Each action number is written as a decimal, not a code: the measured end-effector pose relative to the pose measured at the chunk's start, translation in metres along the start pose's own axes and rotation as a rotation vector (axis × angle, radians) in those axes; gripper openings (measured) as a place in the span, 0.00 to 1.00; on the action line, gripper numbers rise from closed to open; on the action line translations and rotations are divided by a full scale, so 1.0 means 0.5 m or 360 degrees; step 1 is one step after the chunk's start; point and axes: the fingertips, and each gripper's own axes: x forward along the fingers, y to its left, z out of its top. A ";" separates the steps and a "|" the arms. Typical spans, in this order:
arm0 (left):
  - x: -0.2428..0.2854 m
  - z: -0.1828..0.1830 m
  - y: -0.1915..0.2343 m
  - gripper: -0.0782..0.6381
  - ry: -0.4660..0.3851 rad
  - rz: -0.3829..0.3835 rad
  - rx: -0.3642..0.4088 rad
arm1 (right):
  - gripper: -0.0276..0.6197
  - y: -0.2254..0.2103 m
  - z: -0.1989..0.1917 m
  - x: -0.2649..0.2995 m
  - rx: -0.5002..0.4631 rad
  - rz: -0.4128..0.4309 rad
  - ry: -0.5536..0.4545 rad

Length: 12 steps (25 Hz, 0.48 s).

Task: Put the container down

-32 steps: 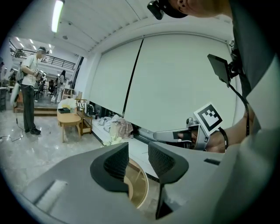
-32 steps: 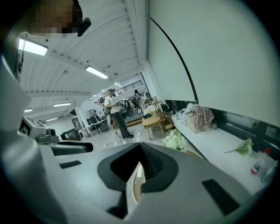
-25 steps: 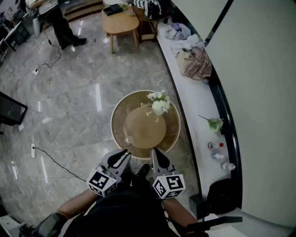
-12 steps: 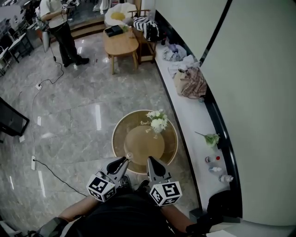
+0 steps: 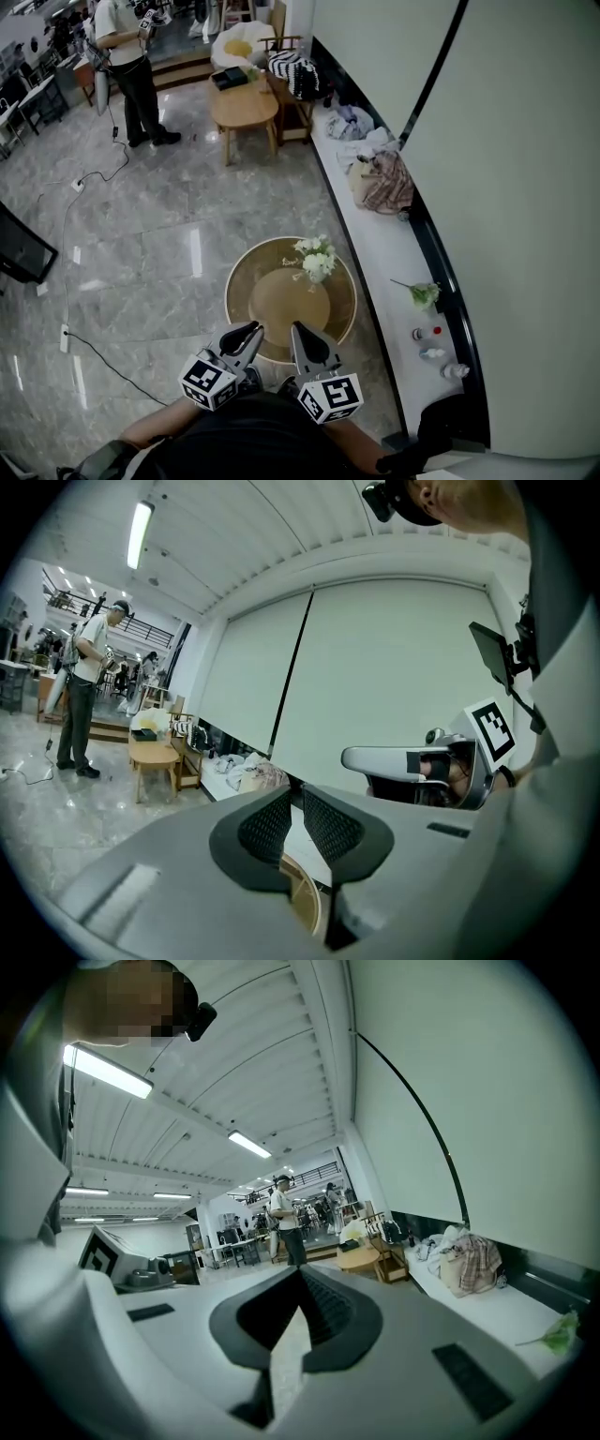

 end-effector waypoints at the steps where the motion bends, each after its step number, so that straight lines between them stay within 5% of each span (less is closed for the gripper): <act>1: 0.002 0.000 -0.001 0.17 0.0005 -0.0004 -0.0001 | 0.05 0.001 0.000 0.001 -0.0005 0.0003 0.0005; 12: -0.007 -0.019 0.009 0.17 0.0041 0.0041 -0.0044 | 0.05 0.019 -0.009 0.005 -0.0004 0.0047 0.0020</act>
